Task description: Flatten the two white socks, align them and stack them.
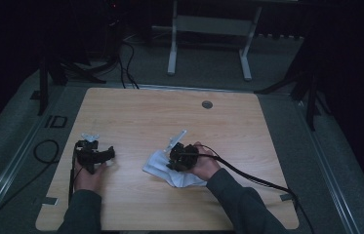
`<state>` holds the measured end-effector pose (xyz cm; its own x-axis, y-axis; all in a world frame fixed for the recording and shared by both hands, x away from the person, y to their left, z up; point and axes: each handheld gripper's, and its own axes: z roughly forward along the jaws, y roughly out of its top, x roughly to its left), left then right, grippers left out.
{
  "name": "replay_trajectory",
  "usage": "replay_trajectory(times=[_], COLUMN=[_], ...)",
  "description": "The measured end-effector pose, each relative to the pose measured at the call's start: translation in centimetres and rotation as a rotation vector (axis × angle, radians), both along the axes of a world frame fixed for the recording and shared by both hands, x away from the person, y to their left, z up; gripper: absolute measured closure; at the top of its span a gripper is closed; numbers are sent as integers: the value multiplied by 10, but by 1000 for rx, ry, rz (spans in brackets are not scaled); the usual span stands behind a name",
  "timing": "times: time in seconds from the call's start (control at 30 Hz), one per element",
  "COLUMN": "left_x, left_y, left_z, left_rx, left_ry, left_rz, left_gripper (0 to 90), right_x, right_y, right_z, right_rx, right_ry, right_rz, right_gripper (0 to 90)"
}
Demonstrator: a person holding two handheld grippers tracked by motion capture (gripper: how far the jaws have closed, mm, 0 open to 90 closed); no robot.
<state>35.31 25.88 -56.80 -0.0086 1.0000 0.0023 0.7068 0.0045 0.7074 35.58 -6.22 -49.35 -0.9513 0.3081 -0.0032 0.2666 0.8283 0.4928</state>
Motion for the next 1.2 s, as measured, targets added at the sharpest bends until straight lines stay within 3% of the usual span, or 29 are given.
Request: replay_trajectory(times=[0.3,0.7,0.93,1.0,1.2], left_x=[0,0,0,0,0], left_y=[0,0,0,0,0], left_z=[0,0,0,0,0], left_rx=[0,0,0,0,0], left_ry=[0,-1,-1,0,2], left_rz=[0,0,0,0,0], left_gripper=[142,142,142,142,142], right_x=[1,6,8,8,12], right_y=[10,23,23,20,8], right_z=[1,-21,-19,-12,10], right_rx=[-8,-62,-87,-69,-75], right_ry=[-24,-21,-10,-9,-40], right_rz=[8,14,7,-2,-26], right_gripper=[812,796,550,516,460])
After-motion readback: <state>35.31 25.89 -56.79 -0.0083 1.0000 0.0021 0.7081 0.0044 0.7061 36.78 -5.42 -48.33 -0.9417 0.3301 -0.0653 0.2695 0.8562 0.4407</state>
